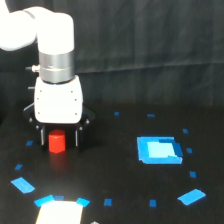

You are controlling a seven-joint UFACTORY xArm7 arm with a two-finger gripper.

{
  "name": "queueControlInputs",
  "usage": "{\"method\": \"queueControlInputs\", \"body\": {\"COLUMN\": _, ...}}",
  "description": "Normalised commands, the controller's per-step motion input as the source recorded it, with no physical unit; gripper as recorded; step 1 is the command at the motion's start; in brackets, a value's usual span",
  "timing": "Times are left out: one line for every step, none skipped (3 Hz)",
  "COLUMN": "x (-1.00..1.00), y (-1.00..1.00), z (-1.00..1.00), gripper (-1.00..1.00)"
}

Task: Pick up the red object from the table

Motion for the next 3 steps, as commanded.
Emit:
{"method": "queueControlInputs", "body": {"x": -0.41, "y": -0.21, "z": -0.26, "gripper": -1.00}}
{"method": "queueControlInputs", "body": {"x": 0.05, "y": 0.28, "z": -0.16, "gripper": -1.00}}
{"method": "queueControlInputs", "body": {"x": -0.10, "y": 0.14, "z": 0.28, "gripper": -0.95}}
